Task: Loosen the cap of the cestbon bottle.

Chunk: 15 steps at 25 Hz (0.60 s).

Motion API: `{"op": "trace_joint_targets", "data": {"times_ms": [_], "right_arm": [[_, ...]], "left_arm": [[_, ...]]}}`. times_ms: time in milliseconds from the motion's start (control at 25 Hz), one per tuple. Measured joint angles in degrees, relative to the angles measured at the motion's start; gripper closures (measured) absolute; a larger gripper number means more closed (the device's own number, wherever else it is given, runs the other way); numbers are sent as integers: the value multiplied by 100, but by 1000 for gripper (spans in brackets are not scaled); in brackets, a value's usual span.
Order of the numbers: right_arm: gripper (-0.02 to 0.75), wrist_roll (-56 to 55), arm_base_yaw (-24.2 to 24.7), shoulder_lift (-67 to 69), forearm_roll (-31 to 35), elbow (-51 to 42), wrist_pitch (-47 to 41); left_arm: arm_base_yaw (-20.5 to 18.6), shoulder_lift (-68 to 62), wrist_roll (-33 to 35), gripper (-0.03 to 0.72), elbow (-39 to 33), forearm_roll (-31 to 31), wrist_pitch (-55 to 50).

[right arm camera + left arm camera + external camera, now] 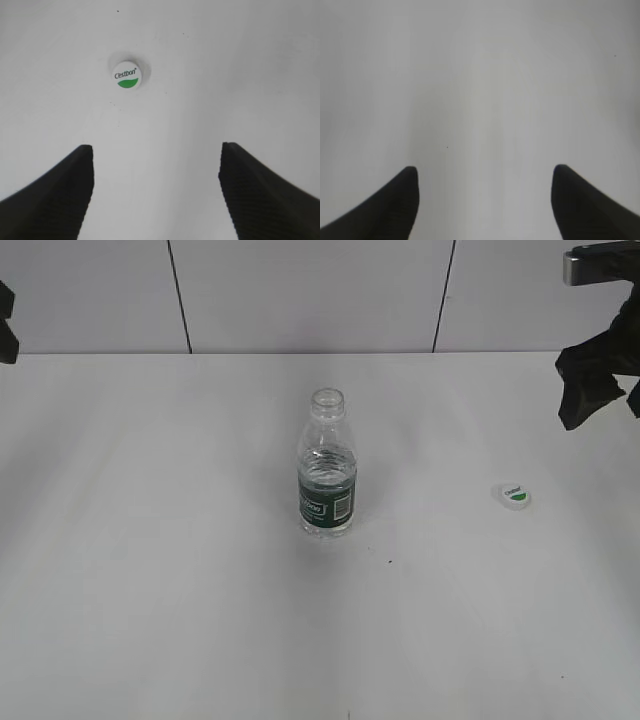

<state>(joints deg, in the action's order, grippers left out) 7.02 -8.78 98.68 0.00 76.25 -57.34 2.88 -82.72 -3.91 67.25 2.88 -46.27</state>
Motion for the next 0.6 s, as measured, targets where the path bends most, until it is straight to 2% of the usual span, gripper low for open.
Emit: {"op": "trace_joint_targets", "data": {"times_ms": [280, 600], "right_arm": [[144, -8, 0, -192, -108, 0, -178], [144, -23, 0, -1084, -292, 0, -602]], "left_arm": [[0, 116, 12, 192, 0, 5, -487], [0, 721, 12, 192, 0, 17, -938]]}}
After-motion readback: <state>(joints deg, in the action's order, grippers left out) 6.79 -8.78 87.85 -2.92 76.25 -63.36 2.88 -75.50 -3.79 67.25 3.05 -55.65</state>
